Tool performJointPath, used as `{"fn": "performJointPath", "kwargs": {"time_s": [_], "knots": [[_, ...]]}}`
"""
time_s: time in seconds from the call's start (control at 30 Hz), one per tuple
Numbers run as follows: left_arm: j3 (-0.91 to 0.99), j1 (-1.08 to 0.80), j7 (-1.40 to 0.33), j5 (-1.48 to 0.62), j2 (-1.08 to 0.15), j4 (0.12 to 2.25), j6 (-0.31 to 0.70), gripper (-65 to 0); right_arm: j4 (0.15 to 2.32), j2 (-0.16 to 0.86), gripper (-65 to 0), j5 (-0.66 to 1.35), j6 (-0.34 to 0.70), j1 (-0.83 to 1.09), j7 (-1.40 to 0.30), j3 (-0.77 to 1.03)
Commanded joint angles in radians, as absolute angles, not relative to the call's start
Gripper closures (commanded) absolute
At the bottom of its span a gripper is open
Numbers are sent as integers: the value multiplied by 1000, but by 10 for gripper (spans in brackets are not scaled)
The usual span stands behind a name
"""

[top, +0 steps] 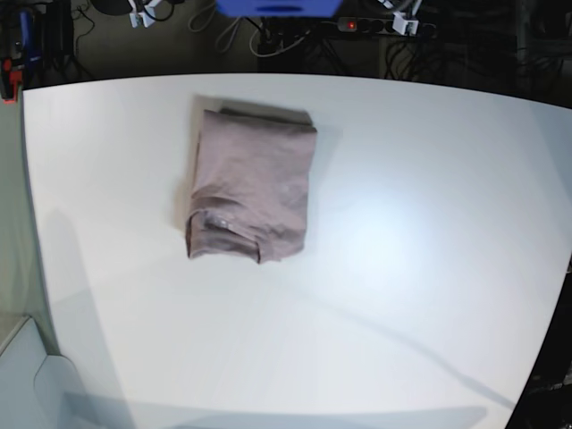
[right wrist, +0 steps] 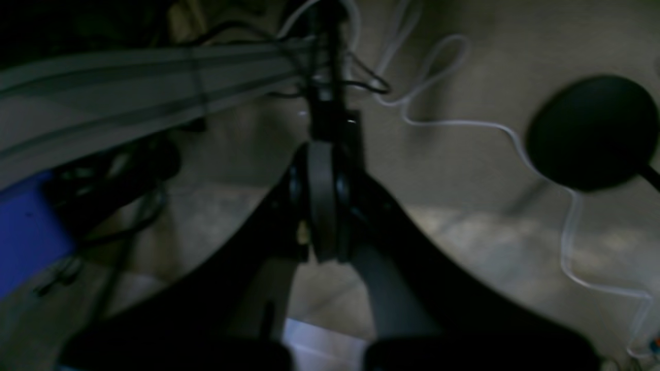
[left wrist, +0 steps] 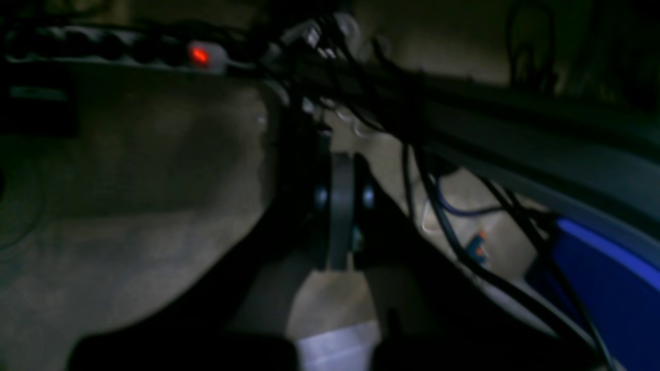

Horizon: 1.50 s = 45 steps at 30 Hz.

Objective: Layout the t-shirt on the table in an organized manner, then fold the t-shirt properly

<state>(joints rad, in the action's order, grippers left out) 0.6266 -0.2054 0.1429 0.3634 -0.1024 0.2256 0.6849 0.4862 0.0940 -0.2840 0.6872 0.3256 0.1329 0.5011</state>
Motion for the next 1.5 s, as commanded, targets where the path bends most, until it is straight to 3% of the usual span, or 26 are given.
{"fn": "performJointPath", "kwargs": {"time_s": [0.0,0.17,0.33,0.5,0.73,1.07,1.47], "knots": [[630,-197,157,375,-111,216,698,-1,466,108,0,-282,698,318,151,484],[631,-162,156,400,-110,194,698,-1,318,128,0,-283,693,263,219,389],[630,-113,156,400,-110,139,698,-1,255,140,0,-283,378,251,302,317],[630,-99,162,400,-84,114,414,-2,202,139,0,-283,101,239,389,246],[634,-93,160,394,-68,110,248,-2,176,111,0,-283,-61,226,424,185],[633,-50,159,395,-79,107,102,-2,174,88,0,-280,-102,216,417,153],[624,-48,166,403,-77,110,101,-2,147,88,0,-278,-101,203,418,153]]}}
